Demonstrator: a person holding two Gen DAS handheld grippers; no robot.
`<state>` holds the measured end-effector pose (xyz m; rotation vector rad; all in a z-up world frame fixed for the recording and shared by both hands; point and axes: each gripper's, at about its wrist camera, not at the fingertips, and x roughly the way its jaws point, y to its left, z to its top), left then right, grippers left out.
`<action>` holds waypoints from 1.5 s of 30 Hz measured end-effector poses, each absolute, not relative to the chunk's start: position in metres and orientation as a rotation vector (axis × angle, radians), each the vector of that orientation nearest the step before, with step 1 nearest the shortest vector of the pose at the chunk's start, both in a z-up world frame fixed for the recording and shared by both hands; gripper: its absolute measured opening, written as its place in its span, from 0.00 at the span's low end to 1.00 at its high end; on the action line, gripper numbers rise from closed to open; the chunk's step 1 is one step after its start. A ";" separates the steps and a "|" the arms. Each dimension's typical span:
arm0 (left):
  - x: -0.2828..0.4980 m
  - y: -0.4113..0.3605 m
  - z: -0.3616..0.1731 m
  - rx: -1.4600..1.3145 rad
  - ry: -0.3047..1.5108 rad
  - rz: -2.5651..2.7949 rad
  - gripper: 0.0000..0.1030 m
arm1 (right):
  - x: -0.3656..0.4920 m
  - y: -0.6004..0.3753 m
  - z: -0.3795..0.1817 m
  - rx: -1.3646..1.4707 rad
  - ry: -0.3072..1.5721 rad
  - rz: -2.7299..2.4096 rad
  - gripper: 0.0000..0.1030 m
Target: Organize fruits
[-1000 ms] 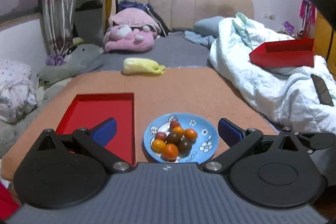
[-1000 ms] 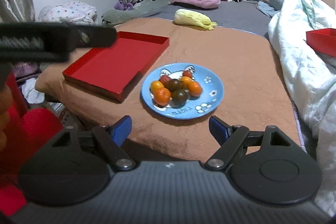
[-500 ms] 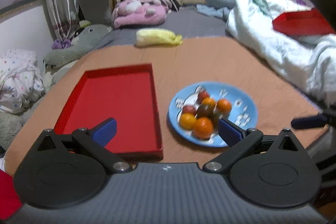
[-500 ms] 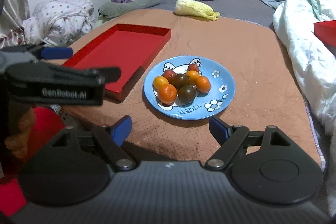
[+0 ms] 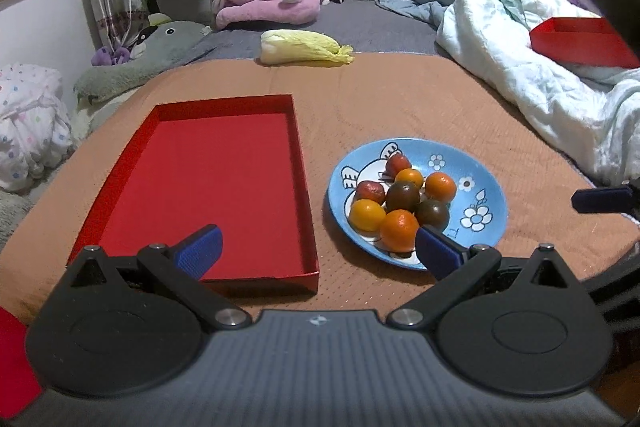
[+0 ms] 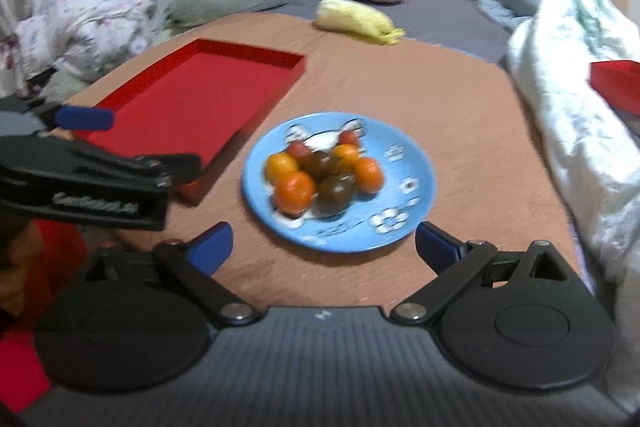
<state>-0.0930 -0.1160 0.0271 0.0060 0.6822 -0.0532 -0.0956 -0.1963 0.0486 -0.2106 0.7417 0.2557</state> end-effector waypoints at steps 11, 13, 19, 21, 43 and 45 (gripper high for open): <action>-0.090 -0.127 0.026 -0.011 0.661 -0.115 1.00 | -0.099 -0.203 0.048 -0.235 0.731 0.178 1.00; -0.090 -0.128 0.026 -0.017 0.658 -0.119 1.00 | -0.100 -0.205 0.048 -0.235 0.726 0.158 1.00; -0.093 -0.129 0.027 -0.026 0.649 -0.122 1.00 | -0.098 -0.210 0.042 -0.202 0.759 0.162 1.00; -0.093 -0.129 0.027 -0.023 0.647 -0.119 1.00 | -0.098 -0.210 0.040 -0.200 0.764 0.165 1.00; -0.097 -0.127 0.025 -0.006 0.650 -0.093 1.00 | -0.101 -0.208 0.041 -0.180 0.752 0.204 1.00; -0.097 -0.127 0.025 -0.006 0.650 -0.090 1.00 | -0.102 -0.209 0.041 -0.183 0.751 0.203 1.00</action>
